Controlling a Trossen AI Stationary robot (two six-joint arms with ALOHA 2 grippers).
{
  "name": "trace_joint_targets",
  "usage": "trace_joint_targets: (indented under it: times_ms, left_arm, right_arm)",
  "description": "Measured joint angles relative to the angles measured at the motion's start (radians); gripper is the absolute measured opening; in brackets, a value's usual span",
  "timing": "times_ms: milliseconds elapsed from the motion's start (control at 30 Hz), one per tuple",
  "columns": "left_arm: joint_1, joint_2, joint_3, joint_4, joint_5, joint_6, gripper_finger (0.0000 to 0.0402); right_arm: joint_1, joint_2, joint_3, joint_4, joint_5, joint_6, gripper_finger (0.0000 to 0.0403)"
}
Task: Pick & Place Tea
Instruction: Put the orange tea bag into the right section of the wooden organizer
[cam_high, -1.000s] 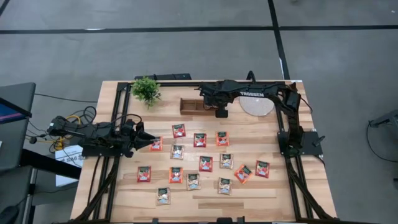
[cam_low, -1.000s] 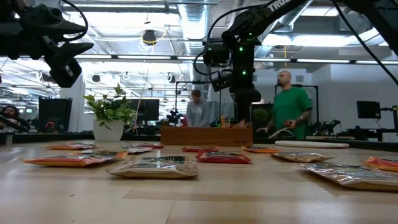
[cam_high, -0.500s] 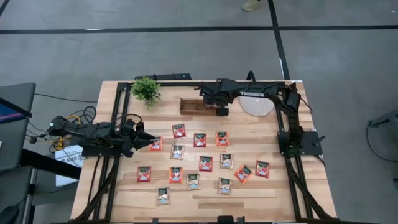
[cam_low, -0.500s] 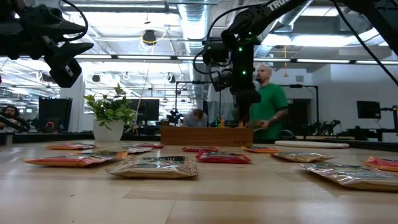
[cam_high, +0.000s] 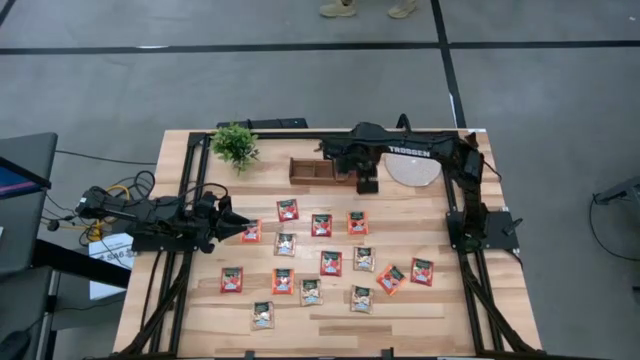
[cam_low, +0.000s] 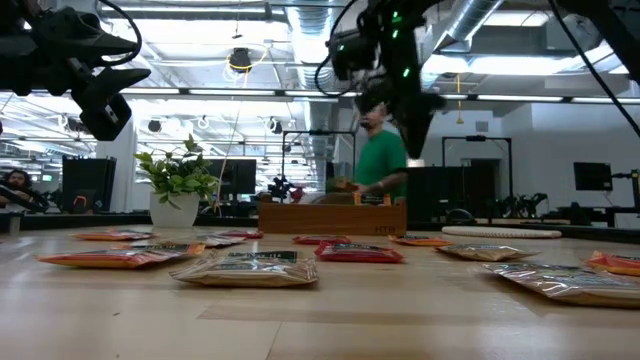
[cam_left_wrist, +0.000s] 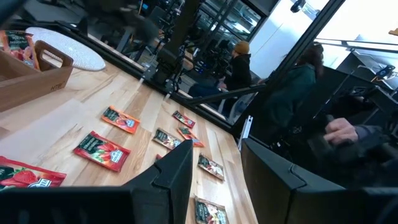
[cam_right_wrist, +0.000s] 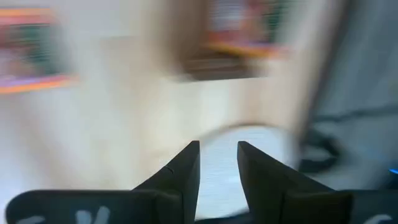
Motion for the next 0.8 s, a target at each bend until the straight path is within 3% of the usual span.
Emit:
trace_joint_targets:
  times_ms: [67, 133, 267, 467, 800]
  left_arm:
    - [0.000, 0.000, 0.000, 0.000, 0.000, 0.000, 0.0129]
    - [0.000, 0.000, 0.000, 0.000, 0.000, 0.000, 0.0129]
    - [0.000, 0.000, 0.000, 0.000, 0.000, 0.000, 0.0129]
    - [0.000, 0.000, 0.000, 0.000, 0.000, 0.000, 0.0129]
    - [0.000, 0.000, 0.000, 0.000, 0.003, -0.007, 0.0129]
  right_arm:
    - [0.023, -0.034, -0.027, -0.005, -0.161, 0.014, 0.0102]
    - [0.055, -0.065, -0.070, 0.017, -0.229, 0.041, 0.0102]
    - [0.126, -0.143, -0.205, 0.120, -0.234, 0.072, 0.0102]
    - [0.204, -0.220, -0.410, 0.407, -0.233, 0.110, 0.0102]
    - [0.190, -0.226, -0.562, 0.628, -0.232, 0.137, 0.0102]
